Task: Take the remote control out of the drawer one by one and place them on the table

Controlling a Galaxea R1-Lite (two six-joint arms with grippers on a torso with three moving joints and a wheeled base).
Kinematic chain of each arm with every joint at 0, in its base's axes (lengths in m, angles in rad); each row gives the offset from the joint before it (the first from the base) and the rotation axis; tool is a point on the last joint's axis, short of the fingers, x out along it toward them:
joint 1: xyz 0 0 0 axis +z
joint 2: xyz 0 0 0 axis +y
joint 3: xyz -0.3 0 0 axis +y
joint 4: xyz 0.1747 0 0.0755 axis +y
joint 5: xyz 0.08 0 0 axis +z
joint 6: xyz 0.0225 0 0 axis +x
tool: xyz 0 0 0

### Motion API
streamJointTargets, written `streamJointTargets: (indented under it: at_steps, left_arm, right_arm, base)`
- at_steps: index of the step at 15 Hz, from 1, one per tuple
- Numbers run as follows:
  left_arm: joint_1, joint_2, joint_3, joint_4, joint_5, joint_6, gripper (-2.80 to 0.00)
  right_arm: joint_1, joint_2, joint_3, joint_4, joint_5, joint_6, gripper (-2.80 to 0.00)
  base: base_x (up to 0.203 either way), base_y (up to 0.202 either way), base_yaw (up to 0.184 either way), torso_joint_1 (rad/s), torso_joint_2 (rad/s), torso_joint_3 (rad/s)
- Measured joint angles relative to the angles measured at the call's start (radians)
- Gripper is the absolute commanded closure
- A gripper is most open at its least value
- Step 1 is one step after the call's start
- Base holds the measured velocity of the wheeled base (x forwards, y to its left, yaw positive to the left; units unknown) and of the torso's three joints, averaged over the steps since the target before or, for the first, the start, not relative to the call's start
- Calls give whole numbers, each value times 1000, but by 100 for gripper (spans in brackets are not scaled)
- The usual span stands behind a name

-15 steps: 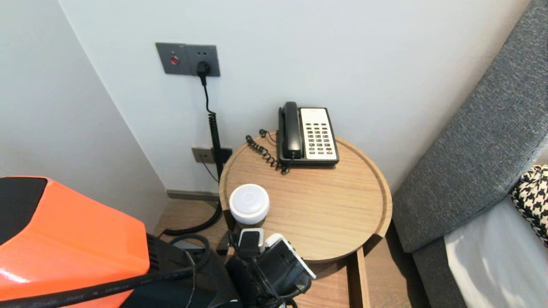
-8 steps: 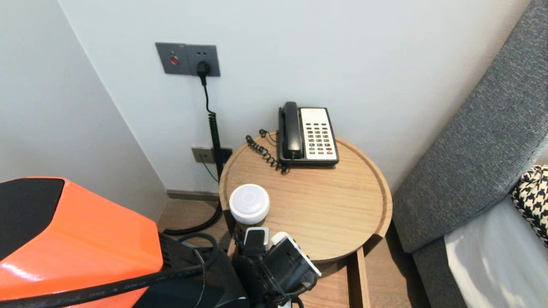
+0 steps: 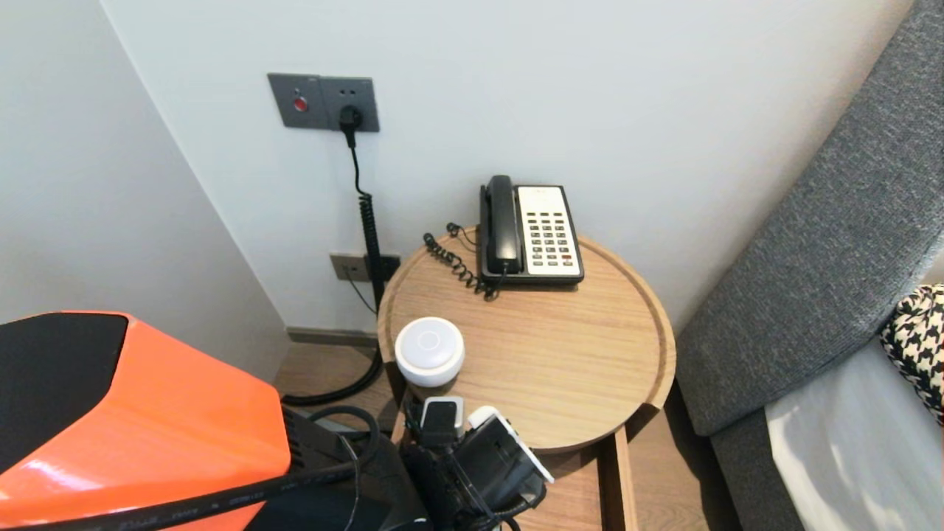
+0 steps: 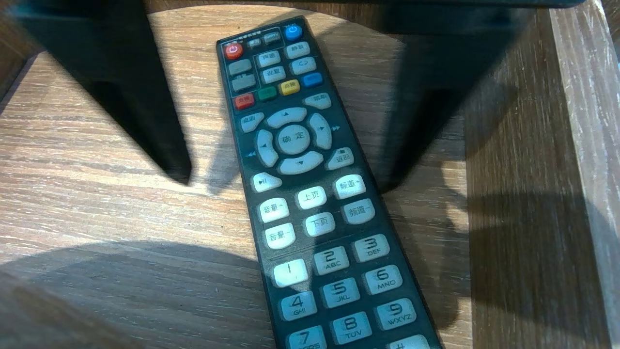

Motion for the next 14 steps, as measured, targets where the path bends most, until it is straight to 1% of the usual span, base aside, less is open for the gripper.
streamJointTargets:
  at_steps: [14]
  left_arm:
    - [-4, -24, 7, -8, -1, 0, 0]
  right_arm:
    - [0, 0, 0, 0, 0, 0, 0]
  base:
    - [0, 0, 0, 0, 0, 0]
